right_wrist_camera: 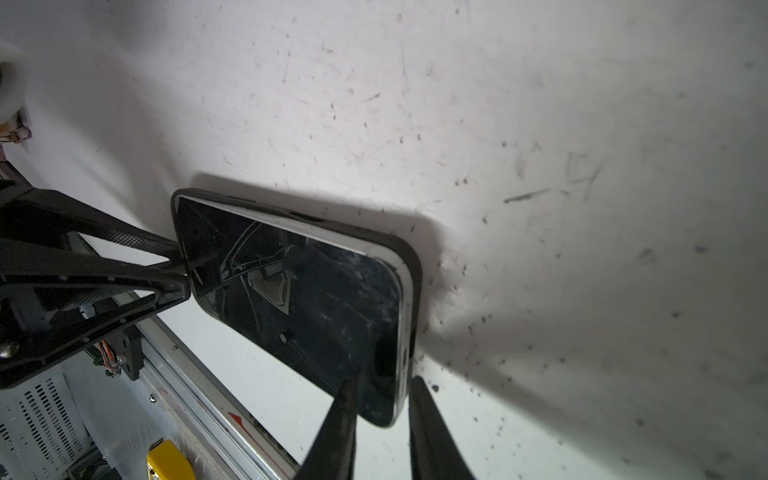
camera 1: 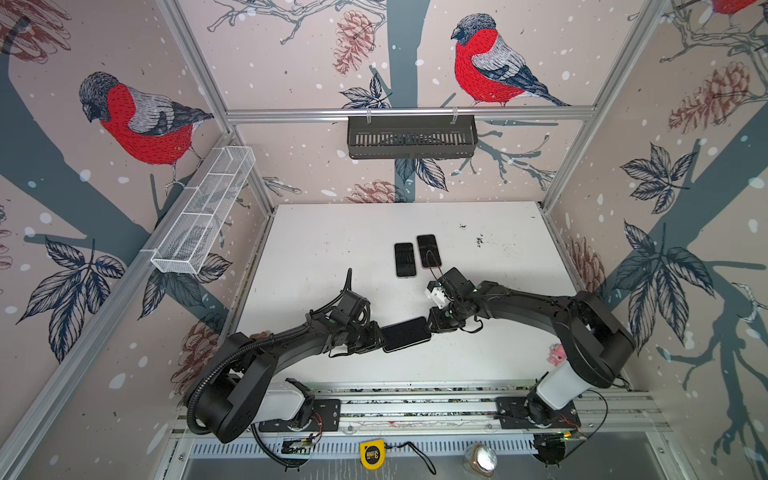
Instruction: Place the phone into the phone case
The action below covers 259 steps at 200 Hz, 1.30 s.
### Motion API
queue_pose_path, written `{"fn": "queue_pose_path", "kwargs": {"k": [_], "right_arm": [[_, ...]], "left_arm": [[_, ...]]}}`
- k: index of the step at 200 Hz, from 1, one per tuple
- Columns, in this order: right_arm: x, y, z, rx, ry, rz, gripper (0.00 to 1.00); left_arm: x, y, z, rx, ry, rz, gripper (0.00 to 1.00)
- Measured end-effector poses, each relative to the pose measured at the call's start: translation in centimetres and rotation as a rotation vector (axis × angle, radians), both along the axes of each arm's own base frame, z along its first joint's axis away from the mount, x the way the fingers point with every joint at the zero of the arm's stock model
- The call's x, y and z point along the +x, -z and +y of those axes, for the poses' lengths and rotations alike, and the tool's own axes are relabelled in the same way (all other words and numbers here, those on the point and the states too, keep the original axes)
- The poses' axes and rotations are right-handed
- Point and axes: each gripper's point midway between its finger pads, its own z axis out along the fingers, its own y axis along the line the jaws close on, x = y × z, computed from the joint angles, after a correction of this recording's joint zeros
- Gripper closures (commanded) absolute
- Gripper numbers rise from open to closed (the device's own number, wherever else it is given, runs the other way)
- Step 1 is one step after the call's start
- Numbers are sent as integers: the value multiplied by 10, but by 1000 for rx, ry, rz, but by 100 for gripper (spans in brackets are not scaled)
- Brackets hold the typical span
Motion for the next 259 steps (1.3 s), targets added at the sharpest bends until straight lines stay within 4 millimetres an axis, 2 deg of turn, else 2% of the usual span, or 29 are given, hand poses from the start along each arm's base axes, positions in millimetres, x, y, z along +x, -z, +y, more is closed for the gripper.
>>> {"fn": "queue_pose_path", "kwargs": {"k": [21,70,151,212,259], "right_arm": [[-2,5,0,-13,-2,10,83],[-2,7,2,-42,-9,8,83],[-4,8,3,-100,-4,-29,83],[-7,9,7,-135,-14,-62,84],[-9,15,5,-149,-8,-70,83]], "left_arm": [[1,2,-2,-3,1,9,75],[2,3,-2,12,-1,25,83],[1,5,-2,21,1,41,84],[12,1,2,105,25,16,82],[11,3,2,106,40,8,82]]}}
